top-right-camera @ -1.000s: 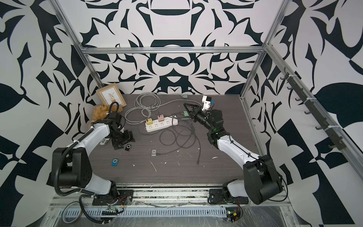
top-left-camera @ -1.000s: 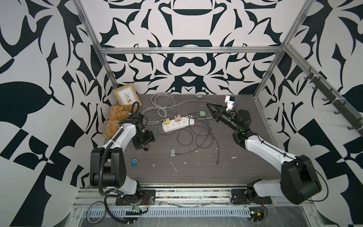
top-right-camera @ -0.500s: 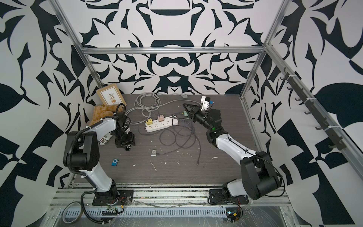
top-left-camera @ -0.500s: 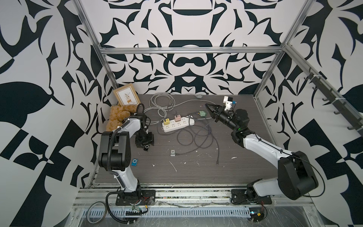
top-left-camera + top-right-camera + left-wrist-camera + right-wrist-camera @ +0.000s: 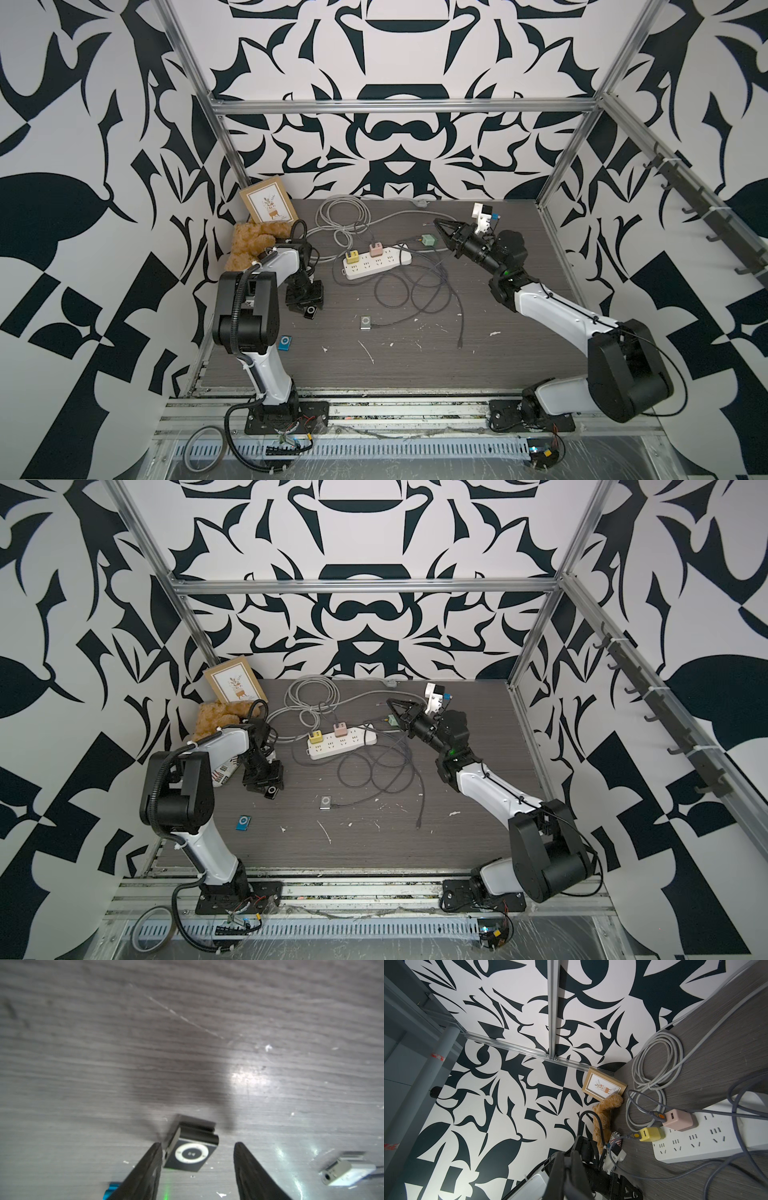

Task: Charge mp3
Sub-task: Pick up the MP3 player from the center of the board.

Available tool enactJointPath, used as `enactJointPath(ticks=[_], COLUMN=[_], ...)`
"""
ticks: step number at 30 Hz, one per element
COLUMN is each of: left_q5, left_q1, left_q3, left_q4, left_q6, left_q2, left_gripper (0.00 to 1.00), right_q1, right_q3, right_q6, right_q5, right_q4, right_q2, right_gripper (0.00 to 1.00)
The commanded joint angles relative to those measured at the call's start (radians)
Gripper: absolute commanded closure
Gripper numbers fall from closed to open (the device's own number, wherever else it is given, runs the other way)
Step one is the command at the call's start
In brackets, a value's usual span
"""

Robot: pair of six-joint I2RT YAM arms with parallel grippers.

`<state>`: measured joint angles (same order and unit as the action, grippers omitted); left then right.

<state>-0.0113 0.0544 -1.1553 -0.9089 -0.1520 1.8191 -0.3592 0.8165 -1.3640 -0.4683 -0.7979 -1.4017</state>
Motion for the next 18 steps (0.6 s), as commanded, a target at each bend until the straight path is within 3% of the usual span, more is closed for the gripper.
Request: enactJointPath(ticks=[1,9,18], left_q5=[0.008,0.048,0.053], left_q1=[-0.002,-0.003,-0.002], left_q3=[-0.023,-0.020,-0.026], left_q4=[-0.033,-0.017,-0.025], left_q6=[0.013,0.005,-0.006], left_q2=[0.029,0.040,0.060], left_gripper=[0.44,0.55,0.72], right_q1=[0.005,0.004,0.004], right_q3=[0.047,0.039,0.041], right_q6=[-0.007,-0.012,-0.018], right_q5=[-0.012,-0.006,-0.005], right_q4=[-0.060,-0.060,-0.064], right_q2=[0.018,0.018,0.009], right_gripper=[1.00,1.00,1.00])
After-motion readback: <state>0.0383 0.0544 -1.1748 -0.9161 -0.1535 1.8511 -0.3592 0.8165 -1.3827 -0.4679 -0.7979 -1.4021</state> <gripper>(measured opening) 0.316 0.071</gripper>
